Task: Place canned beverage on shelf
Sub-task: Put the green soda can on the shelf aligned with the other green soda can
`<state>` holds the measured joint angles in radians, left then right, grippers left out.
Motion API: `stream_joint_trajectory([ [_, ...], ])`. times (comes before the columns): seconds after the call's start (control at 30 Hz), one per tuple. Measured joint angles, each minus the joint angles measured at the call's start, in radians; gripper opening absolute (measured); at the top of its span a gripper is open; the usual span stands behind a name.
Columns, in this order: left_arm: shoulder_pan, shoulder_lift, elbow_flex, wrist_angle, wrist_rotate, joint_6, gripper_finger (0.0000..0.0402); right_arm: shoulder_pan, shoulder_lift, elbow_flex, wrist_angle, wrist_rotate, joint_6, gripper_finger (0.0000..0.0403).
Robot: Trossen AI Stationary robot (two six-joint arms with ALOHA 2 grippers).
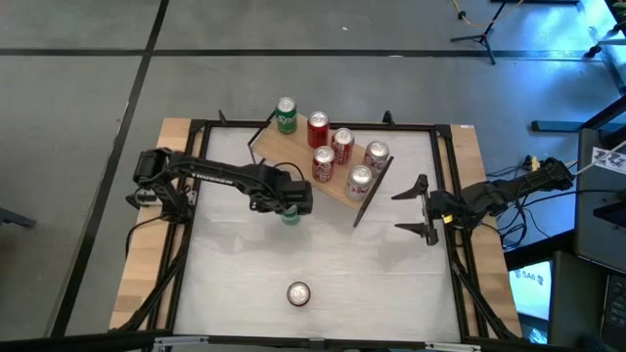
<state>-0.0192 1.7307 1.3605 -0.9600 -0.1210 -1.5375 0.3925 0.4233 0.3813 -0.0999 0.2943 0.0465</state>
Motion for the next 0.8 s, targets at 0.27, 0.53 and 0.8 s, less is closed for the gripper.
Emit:
stream_joint_trajectory([
  [0.27, -0.034, -0.012, -0.001, 0.011, -0.025, 0.235, 0.0387, 0.000, 0.000, 0.000, -0.066, 0.000, 0.000, 0.0349],
  [0.53, -0.034, -0.048, -0.001, 0.005, -0.046, 0.542, 0.0387, 0.000, 0.000, 0.000, -0.085, 0.000, 0.000, 0.0349],
  [0.8, -0.034, -0.057, -0.001, 0.010, -0.044, 0.860, 0.0387, 0.000, 0.000, 0.000, -0.085, 0.000, 0.000, 0.0349],
])
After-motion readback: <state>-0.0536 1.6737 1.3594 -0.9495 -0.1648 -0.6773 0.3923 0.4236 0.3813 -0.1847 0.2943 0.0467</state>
